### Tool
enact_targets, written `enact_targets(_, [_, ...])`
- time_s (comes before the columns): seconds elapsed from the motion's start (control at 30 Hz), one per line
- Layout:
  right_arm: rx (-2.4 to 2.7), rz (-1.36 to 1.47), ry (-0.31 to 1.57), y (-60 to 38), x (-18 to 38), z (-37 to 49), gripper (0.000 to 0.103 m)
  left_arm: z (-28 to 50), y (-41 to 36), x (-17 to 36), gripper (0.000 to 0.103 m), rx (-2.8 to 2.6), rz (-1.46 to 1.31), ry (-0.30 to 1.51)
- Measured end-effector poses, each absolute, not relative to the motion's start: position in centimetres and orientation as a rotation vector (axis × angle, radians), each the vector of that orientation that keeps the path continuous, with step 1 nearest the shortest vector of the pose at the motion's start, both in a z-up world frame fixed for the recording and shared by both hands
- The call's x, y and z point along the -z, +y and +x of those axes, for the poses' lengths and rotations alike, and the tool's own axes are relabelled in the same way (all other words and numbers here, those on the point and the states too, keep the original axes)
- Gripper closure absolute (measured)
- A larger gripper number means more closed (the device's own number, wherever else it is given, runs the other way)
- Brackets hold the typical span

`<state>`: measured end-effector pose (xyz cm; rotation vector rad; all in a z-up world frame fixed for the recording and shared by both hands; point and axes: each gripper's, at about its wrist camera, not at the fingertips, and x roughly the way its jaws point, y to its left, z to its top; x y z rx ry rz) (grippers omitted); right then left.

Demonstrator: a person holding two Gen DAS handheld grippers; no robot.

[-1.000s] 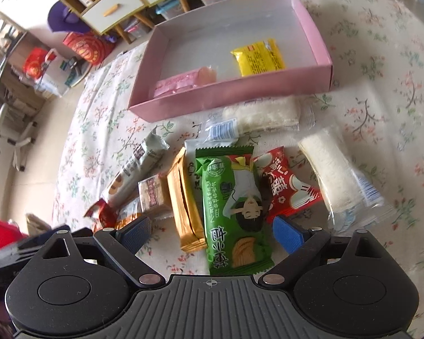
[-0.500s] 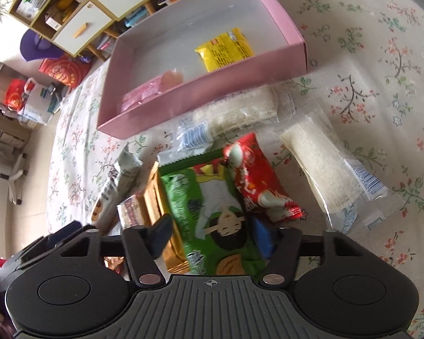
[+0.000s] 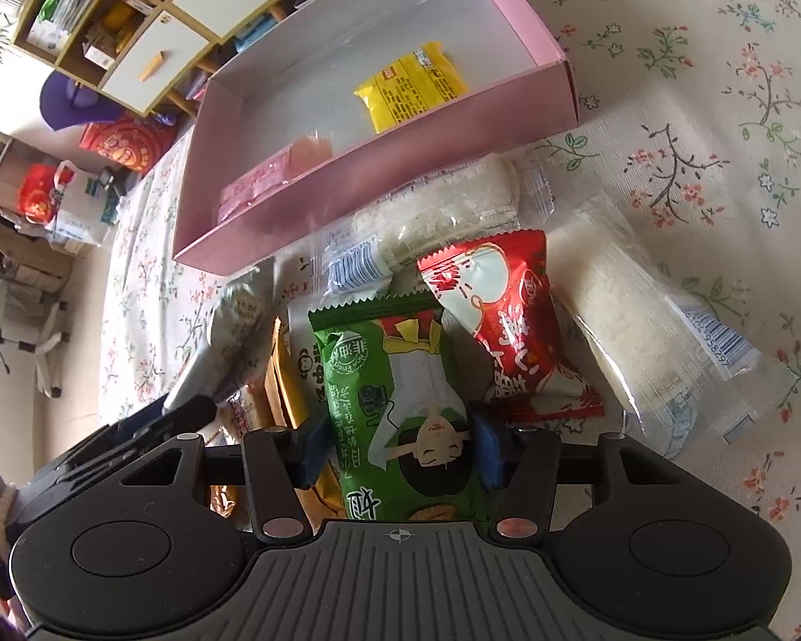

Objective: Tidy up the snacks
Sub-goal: 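Lift the white cookie bar and green pack toward the pink box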

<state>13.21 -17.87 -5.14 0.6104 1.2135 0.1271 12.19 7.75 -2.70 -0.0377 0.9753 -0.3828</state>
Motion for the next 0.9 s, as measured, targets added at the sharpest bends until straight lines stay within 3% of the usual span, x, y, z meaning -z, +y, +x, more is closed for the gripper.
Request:
enact_targets(0.17, [-0.132,0.638,1.219,-18.6,5.1,13.2,0.056,12.6,6.9,2.6,0.035,0.378,-0.013,0.937])
enact_targets(0.33, [-0.144,0.629,1.207,-18.8,4.6,13.3,0.058,13.0,6.2,2.4,0.033,0.378,-0.005,0.917])
enact_targets(0.9, [-0.183,0.662,1.115,-19.7,1.7,13.4,0.058,13.0,5.4,2.6,0.065,0.374,-0.003,1.029])
